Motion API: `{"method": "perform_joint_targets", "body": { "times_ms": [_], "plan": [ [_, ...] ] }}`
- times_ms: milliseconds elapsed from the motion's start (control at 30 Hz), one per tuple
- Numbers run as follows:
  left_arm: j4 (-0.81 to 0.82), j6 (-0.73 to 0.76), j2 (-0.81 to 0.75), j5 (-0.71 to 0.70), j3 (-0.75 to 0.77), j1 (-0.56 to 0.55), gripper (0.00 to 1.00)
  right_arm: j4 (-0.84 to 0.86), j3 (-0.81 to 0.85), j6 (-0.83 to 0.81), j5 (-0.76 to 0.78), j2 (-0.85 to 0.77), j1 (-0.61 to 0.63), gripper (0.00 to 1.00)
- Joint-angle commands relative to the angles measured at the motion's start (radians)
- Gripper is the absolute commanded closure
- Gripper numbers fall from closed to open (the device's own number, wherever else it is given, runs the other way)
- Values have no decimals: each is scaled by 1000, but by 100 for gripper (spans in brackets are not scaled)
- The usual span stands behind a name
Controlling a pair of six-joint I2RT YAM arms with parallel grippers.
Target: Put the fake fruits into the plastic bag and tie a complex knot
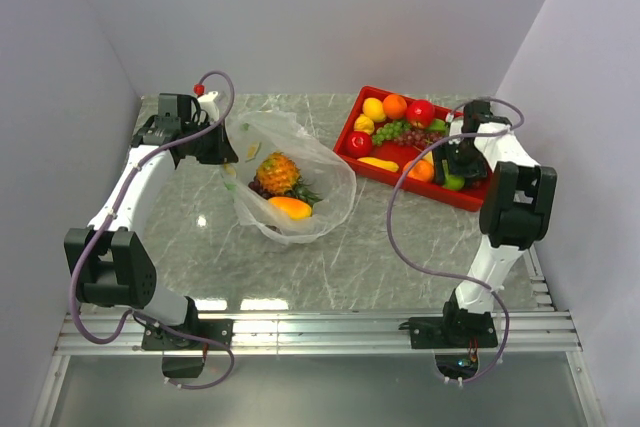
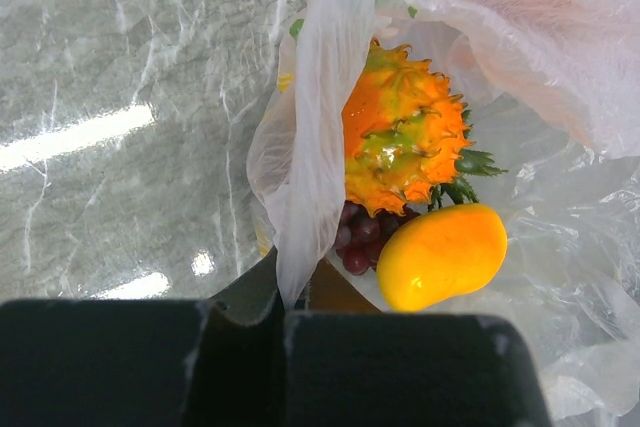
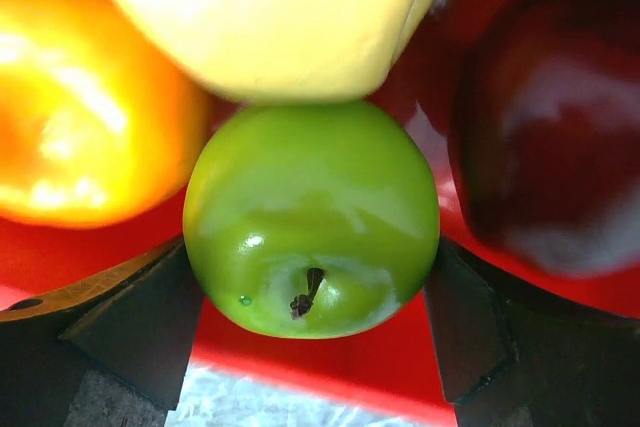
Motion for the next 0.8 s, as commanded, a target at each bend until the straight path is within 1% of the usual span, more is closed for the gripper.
{"method": "perform_joint_targets", "body": {
  "times_ms": [0, 67, 100, 133, 233, 267, 300, 367, 400, 467, 500, 567, 633, 767],
  "plan": [
    [27, 14, -21, 25, 16, 3, 100, -54, 80, 2, -14, -172, 7, 43],
    [24, 21, -21, 31, 13, 3, 100, -86, 153, 0, -117, -206, 13, 47],
    [22, 21, -21, 34, 10, 3, 100, -133, 210, -15, -173, -222, 20, 48],
    [22, 23, -21, 37, 7, 3, 100, -153, 233, -23, -276, -227, 33, 50],
    [21, 14, -10, 42, 3, 3, 100, -157, 276, -14, -365, -250, 140, 52],
    [18, 15, -8, 53, 4, 3, 100, -146, 282, -5, -373, -256, 186, 52],
    [16, 17, -4, 63, 4, 3, 100, -114, 293, 15, -381, -268, 282, 52],
    [21, 14, -1, 73, 4, 3, 100, -82, 302, 26, -386, -274, 380, 52],
    [22, 10, 7, 89, 6, 3, 100, -25, 296, 40, -380, -277, 466, 52],
    [15, 0, 21, 103, 16, 3, 100, 53, 272, 67, -367, -285, 551, 52],
    [7, 1, 34, 113, 21, 3, 100, 122, 262, 77, -357, -283, 627, 52],
    [1, 0, 39, 117, 22, 3, 100, 136, 293, 80, -343, -259, 691, 52],
    [-1, 1, 39, 117, 24, 3, 100, 104, 369, 58, -306, -196, 773, 53],
    [-13, 3, 45, 119, 33, 4, 100, 129, 376, 26, -239, -139, 869, 53]
  ]
}}
